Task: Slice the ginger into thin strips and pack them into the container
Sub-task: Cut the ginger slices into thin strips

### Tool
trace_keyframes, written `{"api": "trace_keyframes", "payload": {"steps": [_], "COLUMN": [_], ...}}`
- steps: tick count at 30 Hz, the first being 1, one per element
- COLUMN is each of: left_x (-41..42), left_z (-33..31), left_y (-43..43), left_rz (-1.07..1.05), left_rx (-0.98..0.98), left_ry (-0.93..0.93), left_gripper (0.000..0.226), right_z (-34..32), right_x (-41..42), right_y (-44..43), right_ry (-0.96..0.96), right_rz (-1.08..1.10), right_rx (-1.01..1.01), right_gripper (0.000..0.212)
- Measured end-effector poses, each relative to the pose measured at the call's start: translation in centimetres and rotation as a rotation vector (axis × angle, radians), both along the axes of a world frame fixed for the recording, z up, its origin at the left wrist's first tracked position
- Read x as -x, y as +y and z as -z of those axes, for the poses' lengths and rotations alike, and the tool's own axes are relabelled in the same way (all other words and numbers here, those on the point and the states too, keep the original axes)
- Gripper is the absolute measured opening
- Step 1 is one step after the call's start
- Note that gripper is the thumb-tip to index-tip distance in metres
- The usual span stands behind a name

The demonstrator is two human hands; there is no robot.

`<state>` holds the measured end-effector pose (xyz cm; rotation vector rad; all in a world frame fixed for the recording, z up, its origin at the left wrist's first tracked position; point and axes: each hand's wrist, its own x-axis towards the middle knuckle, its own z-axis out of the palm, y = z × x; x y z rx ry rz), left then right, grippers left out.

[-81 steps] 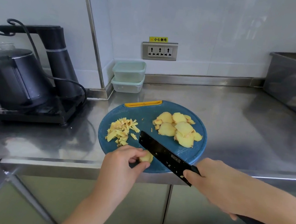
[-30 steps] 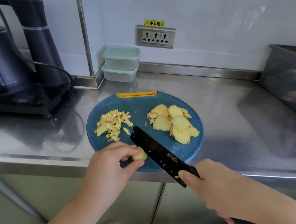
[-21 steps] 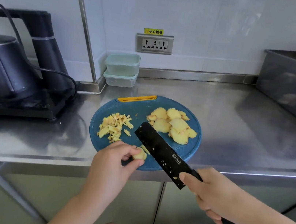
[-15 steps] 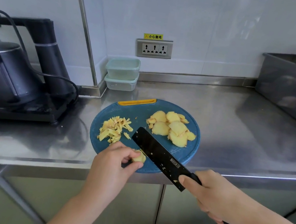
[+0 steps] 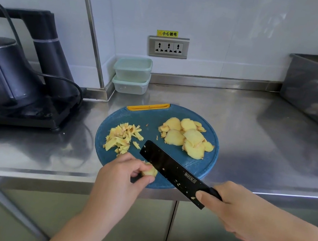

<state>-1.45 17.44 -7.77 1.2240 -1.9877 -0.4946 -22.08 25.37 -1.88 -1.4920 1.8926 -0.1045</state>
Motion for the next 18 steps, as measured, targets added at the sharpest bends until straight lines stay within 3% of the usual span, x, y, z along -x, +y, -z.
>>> {"api": "trace_keyframes", "payload": {"steps": [12,14,18], "left_x": [-0.2,-0.2,-0.2], "left_z": [0.3,0.3,0.2], "left_y": [-0.4,-0.3,-0.1], "left_rz": [0.021,0.022,0.019], "left_rx": [0.020,0.027,0.027], "left_ry": [0.032,0.030,0.039], "left_gripper": [0.020,0.020,0.020], "right_z": [-1.1,-0.8,-0.8], "right_x": [-2.1,-2.2,-1.9], "right_y": [-0.3,-0.3,-0.5], "right_ry": [0.421,0.367,-0.010], "right_rz": [-0.065,-0.034,0.176], "right_rx": [0.097,0.077,-0.114], "right_gripper": [0.043,0.040,0.032]}}
